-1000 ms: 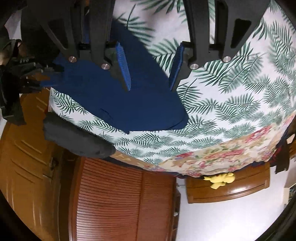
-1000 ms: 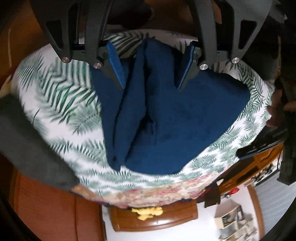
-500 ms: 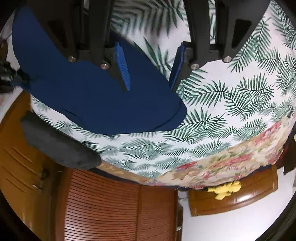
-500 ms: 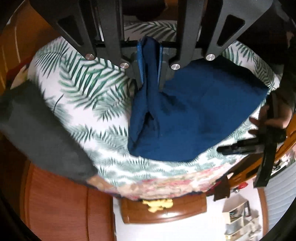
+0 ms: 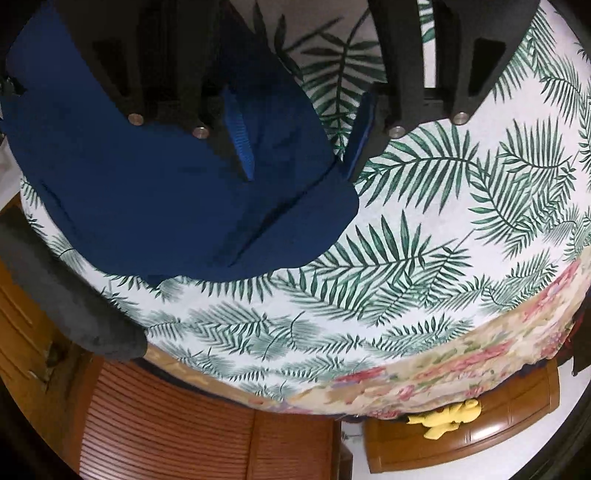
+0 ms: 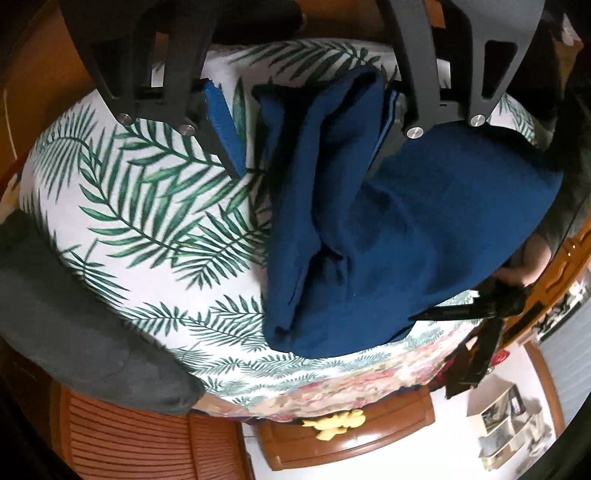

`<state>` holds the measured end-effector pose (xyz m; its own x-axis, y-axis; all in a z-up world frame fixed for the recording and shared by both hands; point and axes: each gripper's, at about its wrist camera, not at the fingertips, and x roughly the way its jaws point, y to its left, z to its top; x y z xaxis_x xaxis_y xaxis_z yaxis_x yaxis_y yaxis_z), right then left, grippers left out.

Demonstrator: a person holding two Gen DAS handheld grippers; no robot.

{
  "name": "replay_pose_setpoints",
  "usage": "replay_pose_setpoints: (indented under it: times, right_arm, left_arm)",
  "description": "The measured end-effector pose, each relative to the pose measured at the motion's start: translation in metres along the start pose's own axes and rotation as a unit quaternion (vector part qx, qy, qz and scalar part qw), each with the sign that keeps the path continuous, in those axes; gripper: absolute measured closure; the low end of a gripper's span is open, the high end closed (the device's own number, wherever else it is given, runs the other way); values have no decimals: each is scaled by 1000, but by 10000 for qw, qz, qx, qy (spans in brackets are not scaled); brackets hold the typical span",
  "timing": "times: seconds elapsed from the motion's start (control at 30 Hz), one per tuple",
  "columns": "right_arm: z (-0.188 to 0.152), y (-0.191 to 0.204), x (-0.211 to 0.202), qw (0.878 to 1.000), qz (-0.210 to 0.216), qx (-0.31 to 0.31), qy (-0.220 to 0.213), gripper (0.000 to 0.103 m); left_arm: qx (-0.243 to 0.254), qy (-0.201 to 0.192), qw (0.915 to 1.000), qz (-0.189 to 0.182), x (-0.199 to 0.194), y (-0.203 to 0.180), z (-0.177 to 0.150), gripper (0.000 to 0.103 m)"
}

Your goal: Fold large clothes

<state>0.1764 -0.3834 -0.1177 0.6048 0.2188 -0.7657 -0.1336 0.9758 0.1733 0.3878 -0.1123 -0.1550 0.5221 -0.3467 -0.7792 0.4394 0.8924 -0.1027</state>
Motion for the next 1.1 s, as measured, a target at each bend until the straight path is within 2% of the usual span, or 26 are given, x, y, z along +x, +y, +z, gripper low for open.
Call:
replay_pose_setpoints:
  times: [0.2,0.23,0.27,0.37,0.43,0.47,0.5,0.57,0.6,0.73,0.87,1.0,1.1]
  right_arm:
    - [-1,-1,13,9994,265,190,98,36]
    - [0,0,15,9991,348,192,129,46]
    - [1,3,17,9984,522,156,171,48]
    - [3,12,17,9985,523,-101,154,59]
    - [3,12,15,9979,619,-161,94,71]
    - [3,12,12,9977,636,-220,35,74]
    - [3,12,11,9976,655,-244,-10,77]
    - [5,10,6,9970,717,-254,-120,80]
    - [6,10,3,9967,739,-276,-202,81]
    - [21,6,-12,9939,928,-325,-500,85]
    - [42,2,-28,9913,895,-577,-772,86]
    - [71,-16,-50,9879,697,-818,-1116,87]
    - [93,-42,-78,9835,407,-951,-1484,87]
  left_arm:
    - [-267,87,9996,-91,11,9,0,47]
    - [-305,91,9994,-97,11,9,0,47]
    - [-344,88,9993,-92,12,10,0,47]
    - [-453,103,9989,-47,11,7,-1,49]
    - [-410,104,9991,-5,10,2,0,56]
    - [-365,93,9993,42,10,-1,2,65]
    - [-305,65,9995,106,8,-4,3,78]
    - [-178,6,9995,257,4,-12,6,93]
    - [-137,-23,9993,333,1,-15,7,96]
    - [18,-369,9975,605,-20,-30,17,99]
    - [-87,-819,9948,602,-47,-45,35,99]
    - [47,-1328,9890,642,-69,-85,67,99]
    - [69,-1589,9861,476,-77,-121,100,99]
